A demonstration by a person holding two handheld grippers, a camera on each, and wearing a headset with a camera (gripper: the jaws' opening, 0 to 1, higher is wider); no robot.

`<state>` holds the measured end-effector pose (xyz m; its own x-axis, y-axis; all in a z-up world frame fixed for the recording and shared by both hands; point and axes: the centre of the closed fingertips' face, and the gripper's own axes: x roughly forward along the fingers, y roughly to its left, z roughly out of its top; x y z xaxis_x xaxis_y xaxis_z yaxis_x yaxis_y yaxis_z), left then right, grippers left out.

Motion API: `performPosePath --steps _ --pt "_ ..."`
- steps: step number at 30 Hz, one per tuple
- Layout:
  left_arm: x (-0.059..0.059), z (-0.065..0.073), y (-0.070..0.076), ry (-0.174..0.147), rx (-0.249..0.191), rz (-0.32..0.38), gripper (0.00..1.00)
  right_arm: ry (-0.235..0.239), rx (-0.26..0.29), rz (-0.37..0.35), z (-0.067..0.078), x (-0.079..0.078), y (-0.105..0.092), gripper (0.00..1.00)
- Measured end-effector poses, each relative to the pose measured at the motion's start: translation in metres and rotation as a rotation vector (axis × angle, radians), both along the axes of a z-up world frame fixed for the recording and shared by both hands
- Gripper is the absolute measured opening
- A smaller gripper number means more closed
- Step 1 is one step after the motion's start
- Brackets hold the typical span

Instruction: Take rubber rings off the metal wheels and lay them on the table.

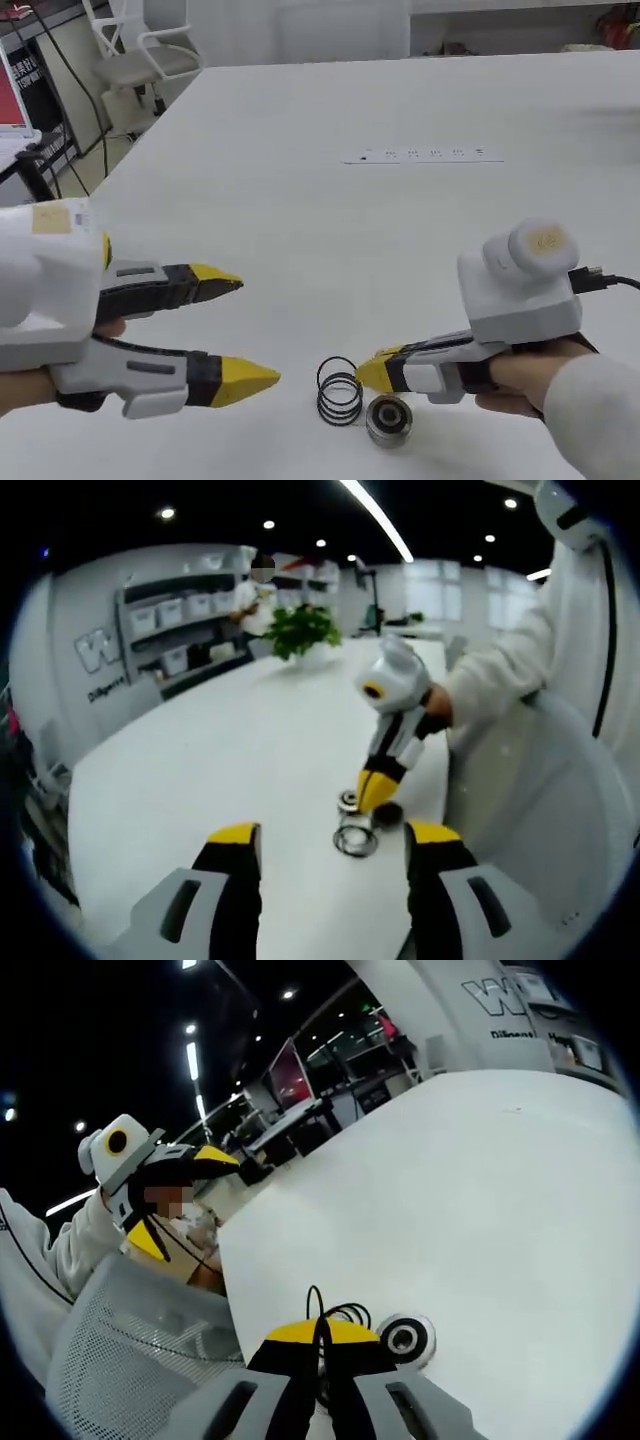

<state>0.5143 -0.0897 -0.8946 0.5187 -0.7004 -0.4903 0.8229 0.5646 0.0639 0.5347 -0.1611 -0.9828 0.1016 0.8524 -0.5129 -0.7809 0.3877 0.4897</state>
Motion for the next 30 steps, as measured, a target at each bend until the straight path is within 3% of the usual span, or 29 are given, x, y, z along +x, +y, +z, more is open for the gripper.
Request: performPosePath --steps 6,16,21,30 --pt "-0.016 -0.016 0.017 0.04 -0.003 0.065 0.6 0.007 -0.035 0.039 -0.009 -0.009 0.003 0.0" --pt "-0.03 -0.035 0.021 0.089 -0.01 0.104 0.6 -0.005 -0.085 0.065 -0.019 -0.012 0.002 0.0" --pt "-0.03 -0.035 0.024 0.09 -0.011 0.113 0.6 -0.026 -0.122 0.065 -0.025 -0.01 -0.001 0.0" --pt "-0.031 -0.034 0.029 0.088 -0.014 0.131 0.6 -0.04 -0.135 0.053 -0.026 -0.006 -0.002 0.0"
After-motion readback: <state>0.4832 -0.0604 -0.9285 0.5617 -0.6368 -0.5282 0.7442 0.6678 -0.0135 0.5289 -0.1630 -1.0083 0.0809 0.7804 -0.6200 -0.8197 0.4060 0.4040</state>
